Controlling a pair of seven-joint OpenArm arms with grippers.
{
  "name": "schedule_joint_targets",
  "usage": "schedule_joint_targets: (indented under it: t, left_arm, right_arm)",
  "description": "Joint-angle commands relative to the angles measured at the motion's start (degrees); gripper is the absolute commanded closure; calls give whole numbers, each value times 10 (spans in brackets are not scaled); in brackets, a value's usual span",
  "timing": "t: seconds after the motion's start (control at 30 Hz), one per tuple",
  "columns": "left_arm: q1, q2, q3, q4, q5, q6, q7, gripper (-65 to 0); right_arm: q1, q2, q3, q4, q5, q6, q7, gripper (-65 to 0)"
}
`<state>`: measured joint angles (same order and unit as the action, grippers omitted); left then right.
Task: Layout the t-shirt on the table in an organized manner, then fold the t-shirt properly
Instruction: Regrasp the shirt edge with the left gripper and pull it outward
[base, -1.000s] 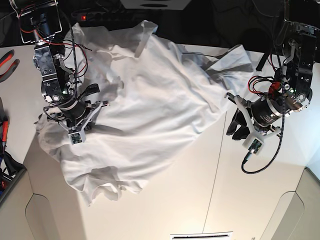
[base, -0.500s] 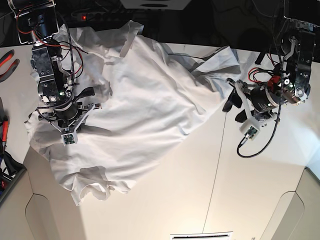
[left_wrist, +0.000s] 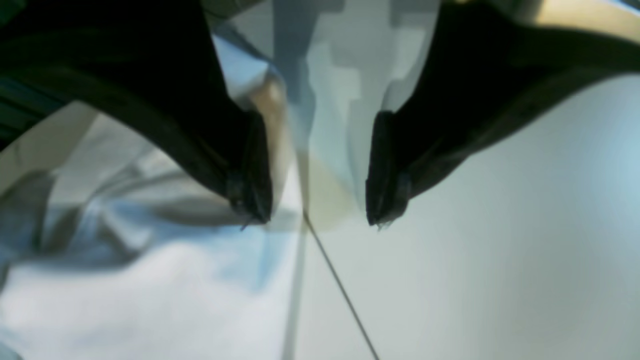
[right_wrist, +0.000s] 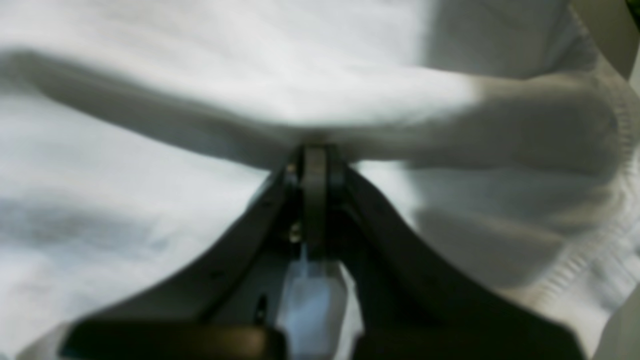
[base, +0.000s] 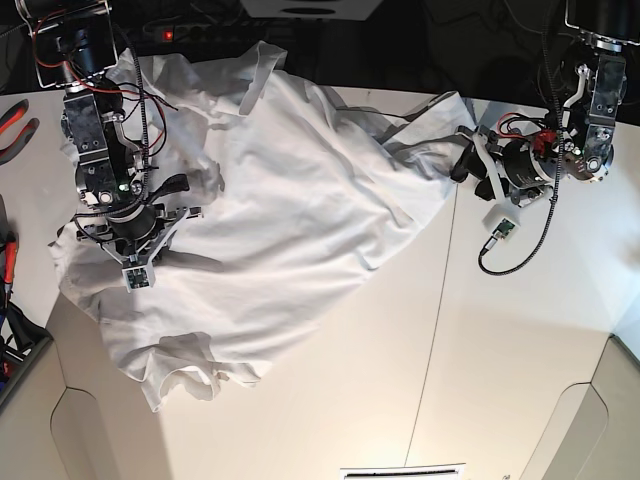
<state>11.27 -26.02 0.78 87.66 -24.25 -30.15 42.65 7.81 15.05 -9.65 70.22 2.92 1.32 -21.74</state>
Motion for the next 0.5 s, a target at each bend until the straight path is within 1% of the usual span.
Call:
schedule_joint_targets:
  t: [0.0, 0.03, 0.07, 0.1, 0.2, 0.27, 0.47]
  left_arm:
    - [-6, -7, -3, 5, -17, -11, -8, -340]
    - [-6, -7, -3, 5, -26, -15, -8, -339]
    - [-6, -7, -3, 5, -38, -21, -8, -317]
    - [-7, -7, -4, 5, -50, -28, -9, -262]
    - [-10, -7, -4, 6, -94, -57, -9, -2]
    - [-14, -7, -4, 15, -114, -64, -8, 0]
    - [-50, -7, -4, 105, -116, -66, 0, 0]
  right_arm:
    - [12, 3, 3, 7, -3, 0, 11, 0]
    - [12, 3, 3, 7, -3, 0, 11, 0]
    - [12, 3, 3, 7, -3, 0, 11, 0]
    - [12, 3, 3, 7, -3, 0, 11, 0]
    - [12, 3, 3, 7, -3, 0, 11, 0]
    - [12, 3, 3, 7, -3, 0, 11, 0]
    - [12, 3, 3, 7, -3, 0, 11, 0]
